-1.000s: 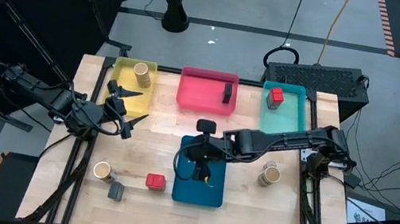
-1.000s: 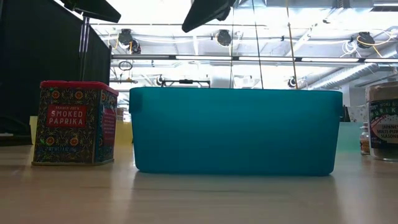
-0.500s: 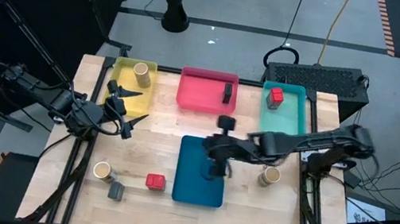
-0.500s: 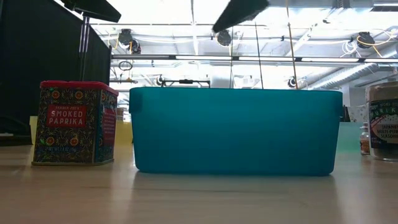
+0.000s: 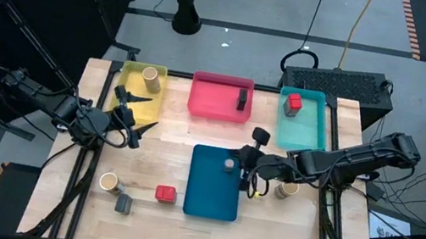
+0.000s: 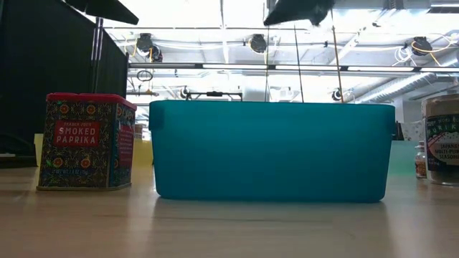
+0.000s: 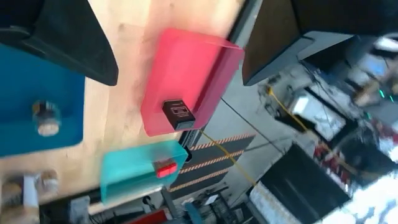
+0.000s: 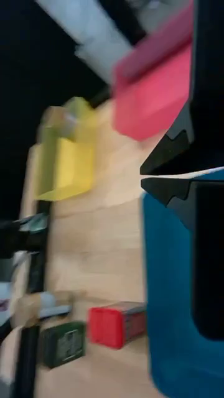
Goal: Sort spices by type
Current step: Put the right gold seasoning bottle into the yellow bin
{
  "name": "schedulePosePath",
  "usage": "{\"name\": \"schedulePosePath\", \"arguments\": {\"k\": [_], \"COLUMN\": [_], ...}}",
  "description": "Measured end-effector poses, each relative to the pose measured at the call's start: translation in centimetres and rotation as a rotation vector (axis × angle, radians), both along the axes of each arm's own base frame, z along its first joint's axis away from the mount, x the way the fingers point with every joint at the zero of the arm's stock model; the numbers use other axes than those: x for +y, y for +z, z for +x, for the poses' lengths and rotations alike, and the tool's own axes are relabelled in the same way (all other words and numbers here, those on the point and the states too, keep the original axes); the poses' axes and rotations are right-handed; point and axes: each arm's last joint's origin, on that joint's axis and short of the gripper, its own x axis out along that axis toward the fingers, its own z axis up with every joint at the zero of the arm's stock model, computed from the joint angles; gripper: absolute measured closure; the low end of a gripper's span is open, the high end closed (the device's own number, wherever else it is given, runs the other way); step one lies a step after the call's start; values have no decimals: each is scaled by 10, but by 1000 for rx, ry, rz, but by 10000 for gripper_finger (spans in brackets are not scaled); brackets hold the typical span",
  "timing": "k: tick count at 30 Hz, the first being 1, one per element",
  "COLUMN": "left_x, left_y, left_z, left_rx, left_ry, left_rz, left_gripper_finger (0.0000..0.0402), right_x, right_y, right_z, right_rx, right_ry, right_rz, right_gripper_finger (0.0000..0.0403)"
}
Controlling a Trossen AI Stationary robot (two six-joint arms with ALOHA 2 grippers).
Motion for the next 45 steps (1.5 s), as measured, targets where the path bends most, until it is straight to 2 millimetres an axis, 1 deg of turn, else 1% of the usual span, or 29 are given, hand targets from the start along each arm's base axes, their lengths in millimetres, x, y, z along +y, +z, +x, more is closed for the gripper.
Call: {"name": "schedulePosePath", "arguments": {"k": [3,6,9,10,11,14,16,17,19,21,24,27,29,31,32,34,36,38,42,45], "left_x": [0,0,-3,-4,-6,-20,-27,-28,-29,-29,-30,-30,-31,-32,-33,-33,-30,-28,-27,-27], "left_y": [0,0,2,3,0,-20,-33,-35,-32,-33,-35,-30,-30,-27,-26,-23,-16,-10,-9,-9], "left_z": [0,0,2,3,6,18,26,28,32,34,36,37,37,38,38,39,40,40,41,41], "left_rx": [21,0,-133,-151,-149,-139,-134,-129,-167,-170,-171,-212,-223,-259,-283,-348,-465,-544,-571,-571], "left_ry": [-11,-8,-18,-49,-88,-228,-249,-244,-231,-225,-226,-230,-236,-251,-250,-229,-175,-138,-134,-121], "left_rz": [33,4,-250,-301,-331,-379,-367,-349,-350,-351,-352,-365,-371,-430,-479,-577,-640,-681,-701,-697], "left_gripper_finger": [52,52,52,52,52,52,52,52,52,52,52,52,52,52,52,52,52,52,52,52], "right_x": [2,1,-1,-1,-1,2,2,1,0,-3,-7,-12,-15,-18,-19,-20,-21,-23,-26,-26], "right_y": [10,22,29,29,29,24,18,15,11,14,25,40,51,56,55,49,46,46,46,44], "right_z": [2,-1,-6,-7,-7,-8,-9,-9,-10,-12,-19,-32,-43,-52,-55,-58,-59,-61,-63,-64], "right_rx": [-65,-118,-133,-134,-129,-124,-115,-107,-100,-110,-146,-199,-243,-263,-268,-232,-200,-197,-192,-184], "right_ry": [51,81,87,88,89,97,98,98,79,48,43,38,23,3,-8,-7,-23,-78,-181,-212], "right_rz": [-66,-117,-139,-140,-143,-144,-144,-146,-156,-167,-191,-189,-160,-98,-69,-74,-91,-104,-125,-117], "right_gripper_finger": [403,403,403,403,403,403,403,403,403,403,403,403,403,403,403,403,403,403,403,403]}}
